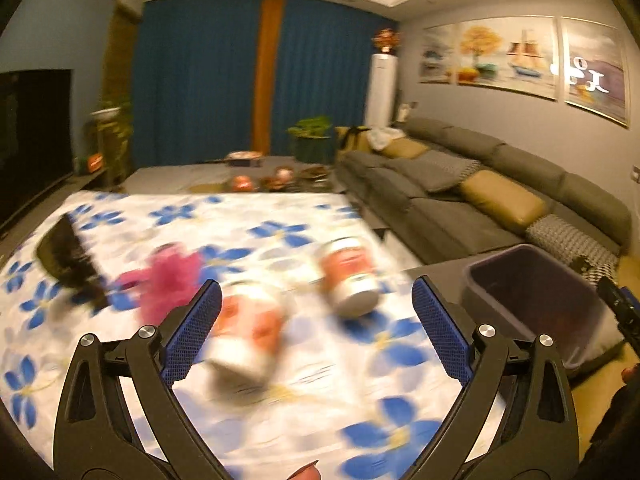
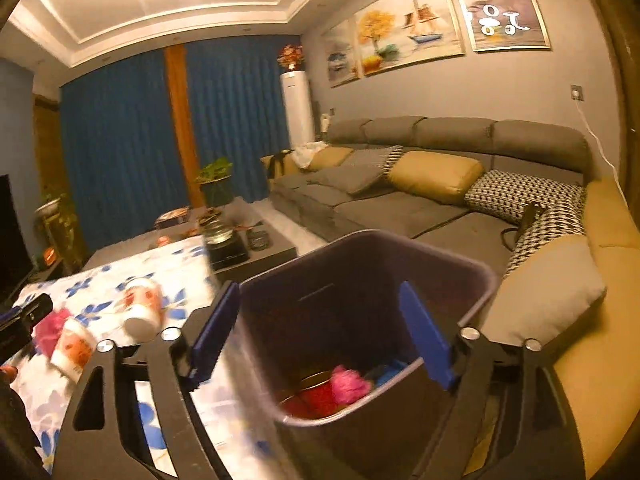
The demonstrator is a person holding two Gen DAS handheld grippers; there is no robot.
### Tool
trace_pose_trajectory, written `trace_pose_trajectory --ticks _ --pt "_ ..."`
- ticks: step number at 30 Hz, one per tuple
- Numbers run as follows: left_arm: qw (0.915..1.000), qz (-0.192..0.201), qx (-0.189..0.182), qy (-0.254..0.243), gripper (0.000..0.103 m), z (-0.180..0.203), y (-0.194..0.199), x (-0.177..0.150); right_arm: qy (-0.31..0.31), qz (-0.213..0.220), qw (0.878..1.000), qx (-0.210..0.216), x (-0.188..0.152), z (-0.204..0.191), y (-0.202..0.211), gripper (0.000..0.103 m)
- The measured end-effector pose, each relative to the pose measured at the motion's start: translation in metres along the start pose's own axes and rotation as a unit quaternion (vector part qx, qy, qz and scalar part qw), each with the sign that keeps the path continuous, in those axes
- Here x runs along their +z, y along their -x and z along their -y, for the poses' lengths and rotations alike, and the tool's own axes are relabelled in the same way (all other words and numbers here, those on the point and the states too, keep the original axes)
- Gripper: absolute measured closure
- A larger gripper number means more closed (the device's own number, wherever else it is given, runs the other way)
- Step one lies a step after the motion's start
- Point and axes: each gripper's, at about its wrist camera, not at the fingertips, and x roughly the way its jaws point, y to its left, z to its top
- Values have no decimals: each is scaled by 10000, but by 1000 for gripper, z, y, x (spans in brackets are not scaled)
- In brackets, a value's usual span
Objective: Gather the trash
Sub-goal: 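Open the right gripper to drop the red paper cup into the bin, then move both tools back over the trash on the bed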
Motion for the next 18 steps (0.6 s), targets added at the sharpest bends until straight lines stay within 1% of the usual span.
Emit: trace_pose_trajectory --ticks 1,4,9,13,15,18 --pt "9999 1 126 31 9 -13 6 -3 45 -22 10000 49 -1 -6 0 20" --pt "9994 -3 343 82 9 -38 18 -10 169 -54 9995 245 -2 -27 3 16" --pt "9975 -21 685 171 9 -76 39 -22 302 -139 9981 525 -9 -56 5 16" --pt "9974 -113 672 245 9 -92 47 -27 350 -212 9970 653 -14 -72 6 15" --pt "9978 -193 549 306 9 -91 46 -28 379 -216 9966 695 -13 -79 7 15" --pt "9980 -288 468 310 9 -89 39 -28 455 -231 9958 759 -14 -90 8 15"
